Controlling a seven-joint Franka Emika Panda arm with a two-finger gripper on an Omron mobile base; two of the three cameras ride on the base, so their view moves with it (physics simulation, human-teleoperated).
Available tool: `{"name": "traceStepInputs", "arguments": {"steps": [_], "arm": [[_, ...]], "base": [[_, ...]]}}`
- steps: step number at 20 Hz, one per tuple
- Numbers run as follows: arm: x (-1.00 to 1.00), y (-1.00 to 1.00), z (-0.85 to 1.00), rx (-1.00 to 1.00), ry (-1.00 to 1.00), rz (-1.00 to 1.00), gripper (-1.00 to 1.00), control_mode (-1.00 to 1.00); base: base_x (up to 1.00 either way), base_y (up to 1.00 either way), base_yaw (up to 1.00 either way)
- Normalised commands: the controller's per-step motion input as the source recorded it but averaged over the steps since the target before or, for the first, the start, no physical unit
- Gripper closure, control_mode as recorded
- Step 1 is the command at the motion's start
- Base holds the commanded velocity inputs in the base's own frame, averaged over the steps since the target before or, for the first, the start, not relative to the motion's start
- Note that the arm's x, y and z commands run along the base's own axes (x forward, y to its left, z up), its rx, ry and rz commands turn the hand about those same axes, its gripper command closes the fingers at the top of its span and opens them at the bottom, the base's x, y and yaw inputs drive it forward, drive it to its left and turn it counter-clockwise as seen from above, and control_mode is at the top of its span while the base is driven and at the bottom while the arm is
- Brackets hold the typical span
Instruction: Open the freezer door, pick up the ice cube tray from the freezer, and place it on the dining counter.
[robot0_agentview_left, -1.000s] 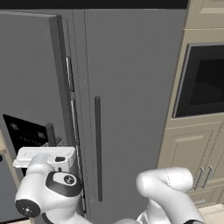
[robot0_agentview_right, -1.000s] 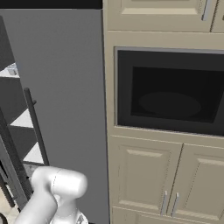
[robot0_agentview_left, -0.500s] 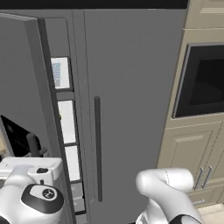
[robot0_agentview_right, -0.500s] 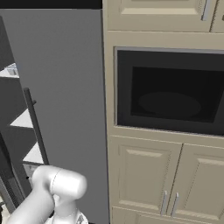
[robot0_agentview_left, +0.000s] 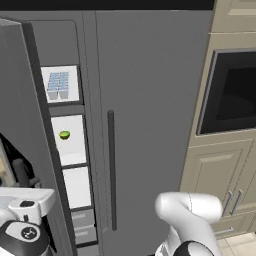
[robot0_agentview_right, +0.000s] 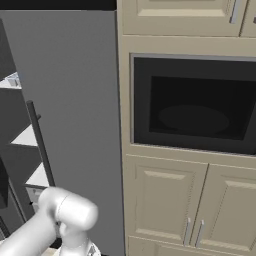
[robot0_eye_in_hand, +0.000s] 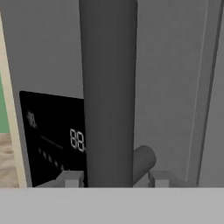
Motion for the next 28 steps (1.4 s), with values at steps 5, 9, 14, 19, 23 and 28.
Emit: {"name": "traceStepInputs", "arguments": {"steps": [5,9,14,19,23,28], "arm": [[-0.29,0.43,0.0,-0.01,0.0,0.0,1.0,-1.0],[-0.21,0.11,0.0,0.0,0.0,0.0,1.0,-1.0],[-0.01,0.0,0.0,0.0,0.0,0.0,-1.0,-1.0],[0.0,0.0,0.0,0.0,0.0,0.0,-1.0,-1.0],[-0.14,0.02,0.0,0.0,-0.01,0.01,-1.0,-1.0],[-0.52,0.1,0.0,0.0,-0.01,0.04,-1.0,-1.0]], "base": [[0.0,0.0,0.0],[0.0,0.0,0.0],[0.0,0.0,0.0],[0.0,0.0,0.0],[0.0,0.0,0.0],[0.0,0.0,0.0]]}}
